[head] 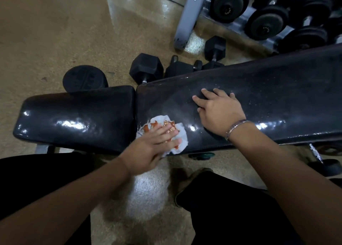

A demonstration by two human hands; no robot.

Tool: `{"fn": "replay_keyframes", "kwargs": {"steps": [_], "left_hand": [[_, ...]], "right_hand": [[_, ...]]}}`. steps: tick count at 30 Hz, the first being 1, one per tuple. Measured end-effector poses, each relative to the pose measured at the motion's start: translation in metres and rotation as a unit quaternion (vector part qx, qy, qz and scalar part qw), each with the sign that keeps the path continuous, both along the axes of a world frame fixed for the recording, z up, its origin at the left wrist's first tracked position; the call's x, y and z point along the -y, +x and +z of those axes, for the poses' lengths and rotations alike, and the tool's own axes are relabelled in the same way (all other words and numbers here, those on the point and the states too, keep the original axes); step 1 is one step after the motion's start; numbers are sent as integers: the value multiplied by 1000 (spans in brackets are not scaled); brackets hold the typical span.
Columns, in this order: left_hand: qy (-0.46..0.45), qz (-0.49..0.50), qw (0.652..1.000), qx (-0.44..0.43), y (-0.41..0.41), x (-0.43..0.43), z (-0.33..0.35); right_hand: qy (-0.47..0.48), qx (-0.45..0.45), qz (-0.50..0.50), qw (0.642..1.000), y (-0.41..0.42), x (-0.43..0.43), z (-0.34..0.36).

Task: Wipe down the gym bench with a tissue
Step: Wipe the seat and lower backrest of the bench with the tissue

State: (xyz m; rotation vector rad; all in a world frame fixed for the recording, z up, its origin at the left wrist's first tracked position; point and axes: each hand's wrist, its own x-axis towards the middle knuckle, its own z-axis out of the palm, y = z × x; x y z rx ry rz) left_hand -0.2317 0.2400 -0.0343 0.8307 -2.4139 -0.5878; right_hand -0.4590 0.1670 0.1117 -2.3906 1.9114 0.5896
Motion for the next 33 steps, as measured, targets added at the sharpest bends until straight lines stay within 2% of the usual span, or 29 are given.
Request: {"fn": "replay_keyframes", "kwargs": {"steps": [2, 6, 11, 13, 16, 20, 25, 26, 28, 30, 31, 33], "left_hand": [[-16, 6, 1000, 18, 20, 19, -2], [30, 182, 983, -10, -16, 18, 17], [-28, 162, 985, -42, -45, -34, 14], [-16, 228, 973, -39, -49, -25, 16], [84, 365, 925, -60, -87, -7, 34], [72, 293, 950, -78, -104, -23, 27], [142, 352, 916, -130, -112, -7, 40], [129, 331, 926, -125, -118, -8, 42], [56, 226, 967, -106, -115, -21, 32], [-9, 120, 992, -49, -87, -27, 20], [-26, 103, 994, -27, -75, -23, 14], [-13, 157, 987, -38, -75, -9, 17]], "right_hand": [[-16, 67, 0, 998, -4, 4, 9], [-108, 167, -1, 980, -24, 9, 25], [-143, 133, 6, 981, -50, 9, 34], [-145, 115, -3, 983, -60, 9, 36], [-140, 103, -21, 985, -70, 3, 32], [-129, 91, -24, 987, -74, -4, 23], [-143, 95, -36, 985, -71, -5, 19], [-144, 98, -41, 984, -69, -5, 18], [-137, 98, -42, 985, -69, -4, 18], [-130, 97, -37, 986, -72, -4, 21], [-129, 96, -33, 986, -74, -5, 23], [-126, 87, -29, 988, -73, -3, 26]]}}
